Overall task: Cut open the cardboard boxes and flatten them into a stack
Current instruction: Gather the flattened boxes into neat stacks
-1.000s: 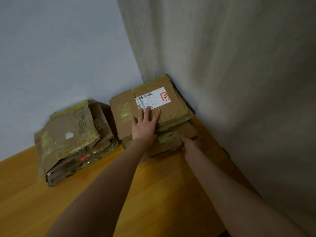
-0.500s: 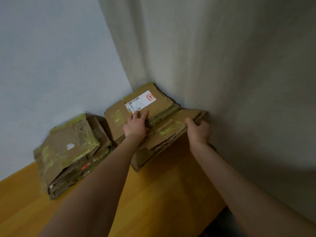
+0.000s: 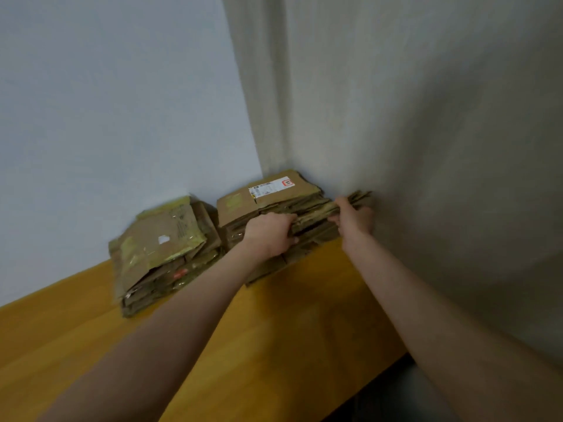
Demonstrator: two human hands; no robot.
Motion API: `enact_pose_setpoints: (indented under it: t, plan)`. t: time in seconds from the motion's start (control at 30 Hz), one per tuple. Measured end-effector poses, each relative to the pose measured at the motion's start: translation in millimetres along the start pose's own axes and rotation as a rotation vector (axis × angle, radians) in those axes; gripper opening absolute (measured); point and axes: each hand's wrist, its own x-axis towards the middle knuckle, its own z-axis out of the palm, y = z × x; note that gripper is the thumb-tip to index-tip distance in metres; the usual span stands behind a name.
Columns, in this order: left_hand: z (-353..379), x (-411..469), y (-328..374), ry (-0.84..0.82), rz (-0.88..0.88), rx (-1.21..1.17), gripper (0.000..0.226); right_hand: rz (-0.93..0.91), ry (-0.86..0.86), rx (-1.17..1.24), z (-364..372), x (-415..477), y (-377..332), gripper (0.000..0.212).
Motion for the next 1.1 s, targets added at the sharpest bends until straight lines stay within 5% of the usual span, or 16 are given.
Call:
enact_pose_setpoints:
  t: [0.07,0.23,0.33,0.43,0.57,0.7,0.87,1.1]
  plan:
    - [-5.5,-10.9,3.5,0.205,-0.11,0.03,0.027,0.052,-0.083,0.125,-6.1,-5.1,0.6,0.037]
    - [-13.1,-47.2,-17.2,0.296,-0.013,0.002,0.035,0.166,-0.064,0.325,-48.3,1.9,15.7,0.045]
    - [16.4,-91.2,-26.3,0.294,0.161,-0.149,0.034,0.346,-0.248,0.147,-61.1,4.2,41.0,0.065]
    - [58.9,-133.4,-34.6,0.292,0.197,-0.133,0.043,0.388,-0.295,-0.148,-64.5,-5.1,67.7,0.057]
    - [105.4,-169.3,-58.3,0.081,-0.101,0.033,0.055,0.257,-0.308,-0.584,-57.7,-21.8,95.9,0.05]
    - [138.0,-187.9,-70.8,-0.255,-0.423,0.062,0.067,0.227,-0.408,-0.649,-40.4,-29.1,122.9,0.057]
    - [151.9,-167.1,-59.9,-0.128,-0.728,-0.317,0.071,0.173,-0.348,-0.809,-20.0,-20.3,148.9,0.084]
    - [167.1,-106.5,-71.1,-0.158,-0.66,-0.441,0.104,0.222,-0.148,-0.653,-10.2,5.7,174.6,0.076]
